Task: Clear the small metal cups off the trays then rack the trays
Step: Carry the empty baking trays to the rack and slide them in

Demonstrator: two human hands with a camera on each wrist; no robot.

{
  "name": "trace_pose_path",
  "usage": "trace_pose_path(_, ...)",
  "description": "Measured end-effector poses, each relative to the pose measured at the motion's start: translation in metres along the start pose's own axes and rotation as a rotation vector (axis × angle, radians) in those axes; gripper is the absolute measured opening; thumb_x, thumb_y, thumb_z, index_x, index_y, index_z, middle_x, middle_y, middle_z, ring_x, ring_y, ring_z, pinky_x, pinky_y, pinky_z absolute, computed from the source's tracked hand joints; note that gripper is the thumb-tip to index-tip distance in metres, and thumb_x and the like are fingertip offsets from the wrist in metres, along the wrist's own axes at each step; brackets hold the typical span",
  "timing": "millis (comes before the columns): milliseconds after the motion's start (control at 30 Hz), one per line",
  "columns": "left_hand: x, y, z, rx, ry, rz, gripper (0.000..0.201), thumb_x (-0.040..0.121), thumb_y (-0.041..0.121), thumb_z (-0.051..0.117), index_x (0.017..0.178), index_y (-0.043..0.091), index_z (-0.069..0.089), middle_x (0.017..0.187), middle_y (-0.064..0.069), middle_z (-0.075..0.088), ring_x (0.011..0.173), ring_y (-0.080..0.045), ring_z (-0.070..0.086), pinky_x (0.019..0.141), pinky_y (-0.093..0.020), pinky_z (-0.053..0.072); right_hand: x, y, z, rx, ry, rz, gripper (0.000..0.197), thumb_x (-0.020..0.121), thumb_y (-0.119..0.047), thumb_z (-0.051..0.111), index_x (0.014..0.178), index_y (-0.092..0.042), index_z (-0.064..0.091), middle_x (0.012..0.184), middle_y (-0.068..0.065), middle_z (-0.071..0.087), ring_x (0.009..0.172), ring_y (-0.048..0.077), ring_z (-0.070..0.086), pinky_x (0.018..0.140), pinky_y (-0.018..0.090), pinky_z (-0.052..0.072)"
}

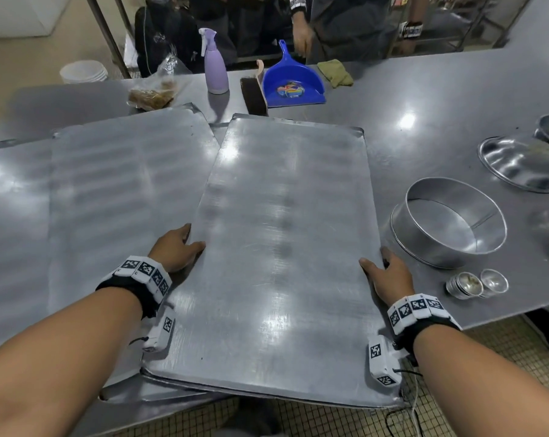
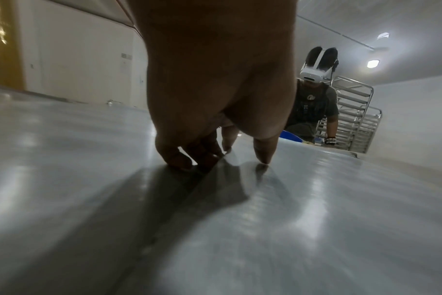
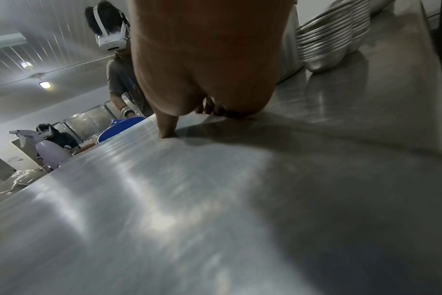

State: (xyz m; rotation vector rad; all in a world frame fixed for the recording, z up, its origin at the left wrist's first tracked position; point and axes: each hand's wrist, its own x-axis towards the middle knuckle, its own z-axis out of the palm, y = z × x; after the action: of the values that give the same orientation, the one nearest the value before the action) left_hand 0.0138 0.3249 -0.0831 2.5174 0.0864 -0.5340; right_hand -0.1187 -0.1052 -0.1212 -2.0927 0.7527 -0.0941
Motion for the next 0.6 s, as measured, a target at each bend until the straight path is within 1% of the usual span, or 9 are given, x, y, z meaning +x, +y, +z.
trace_pose_path(33,-0.005,-0.003,0.0,-0.009,0.002,-0.009,0.059,0.094,0.039,0.065,0.147,0.018,0.049,0.14,-0.008,0.062,0.122,-0.031,0.06,0.102,-0.037,0.046,-0.001,0.002,-0.003,-0.003,-0.028,-0.012,0.049,0.088,-0.031,0.072,0.132,-0.016,0.059,0.127,-0.002,0.064,0.119,0.022,0.06,0.1,0.031,0.044)
trace_pose_path(67,-0.012,-0.006,0.0,-0.012,0.004,-0.025,0.06,0.094,0.039,0.066,0.148,0.018,0.049,0.141,-0.009,0.061,0.123,-0.03,0.06,0.103,-0.037,0.046,-0.001,0.007,-0.006,-0.012,-0.056,-0.02,0.046,0.087,-0.033,0.072,0.13,-0.019,0.061,0.124,-0.003,0.067,0.115,0.021,0.062,0.1,0.034,0.046)
trace_pose_path(167,-0.032,-0.012,0.005,-0.002,0.023,-0.061,0.068,0.094,0.038,0.067,0.153,0.015,0.042,0.147,-0.01,0.055,0.131,-0.031,0.055,0.109,-0.039,0.042,-0.007,0.016,-0.017,-0.044,-0.116,-0.056,0.042,0.087,-0.032,0.072,0.127,-0.022,0.063,0.116,-0.002,0.071,0.107,0.021,0.066,0.095,0.035,0.05)
trace_pose_path(200,-0.038,-0.014,0.006,-0.003,0.026,-0.067,0.067,0.094,0.038,0.068,0.152,0.016,0.044,0.145,-0.009,0.057,0.129,-0.031,0.057,0.109,-0.039,0.042,-0.011,0.018,-0.02,-0.048,-0.13,-0.066,0.042,0.087,-0.032,0.072,0.127,-0.022,0.063,0.116,-0.003,0.071,0.107,0.021,0.066,0.093,0.035,0.05)
trace_pose_path(267,-0.051,-0.016,0.009,-0.016,0.027,-0.064,0.06,0.092,0.038,0.069,0.147,0.02,0.052,0.137,-0.007,0.064,0.121,-0.03,0.062,0.104,-0.039,0.047,-0.021,0.023,-0.026,-0.067,-0.159,-0.084,0.04,0.089,-0.031,0.07,0.128,-0.021,0.062,0.118,-0.007,0.069,0.107,0.018,0.063,0.092,0.032,0.047)
trace_pose_path(333,-0.064,-0.017,0.012,-0.023,0.034,-0.069,0.057,0.092,0.036,0.069,0.145,0.023,0.054,0.132,-0.007,0.067,0.117,-0.031,0.064,0.102,-0.039,0.048,-0.032,0.026,-0.033,-0.087,-0.18,-0.1,0.038,0.091,-0.031,0.068,0.127,-0.022,0.061,0.119,-0.006,0.068,0.109,0.019,0.063,0.091,0.03,0.045)
trace_pose_path(433,-0.082,-0.017,0.02,-0.039,0.062,-0.083,0.059,0.093,0.029,0.071,0.148,0.019,0.051,0.132,-0.013,0.066,0.119,-0.034,0.063,0.1,-0.036,0.045,-0.046,0.032,-0.045,-0.122,-0.2,-0.102,0.038,0.091,-0.031,0.069,0.127,-0.02,0.063,0.12,-0.002,0.068,0.111,0.025,0.063,0.089,0.029,0.044)
trace_pose_path(533,-0.099,-0.016,0.028,-0.095,0.067,-0.095,0.06,0.092,0.024,0.072,0.148,0.017,0.051,0.135,-0.014,0.064,0.121,-0.033,0.061,0.101,-0.036,0.044,-0.056,0.041,-0.053,-0.092,-0.222,-0.056,0.038,0.09,-0.029,0.07,0.126,-0.021,0.063,0.113,-0.004,0.067,0.108,0.023,0.063,0.09,0.031,0.045)
trace_pose_path(600,-0.109,-0.013,0.033,-0.148,0.071,-0.105,0.059,0.092,0.018,0.073,0.146,0.013,0.052,0.14,-0.014,0.06,0.127,-0.032,0.057,0.103,-0.033,0.04,-0.059,0.047,-0.058,-0.064,-0.244,-0.039,0.037,0.088,-0.028,0.072,0.123,-0.024,0.064,0.108,-0.006,0.068,0.105,0.021,0.065,0.093,0.035,0.049)
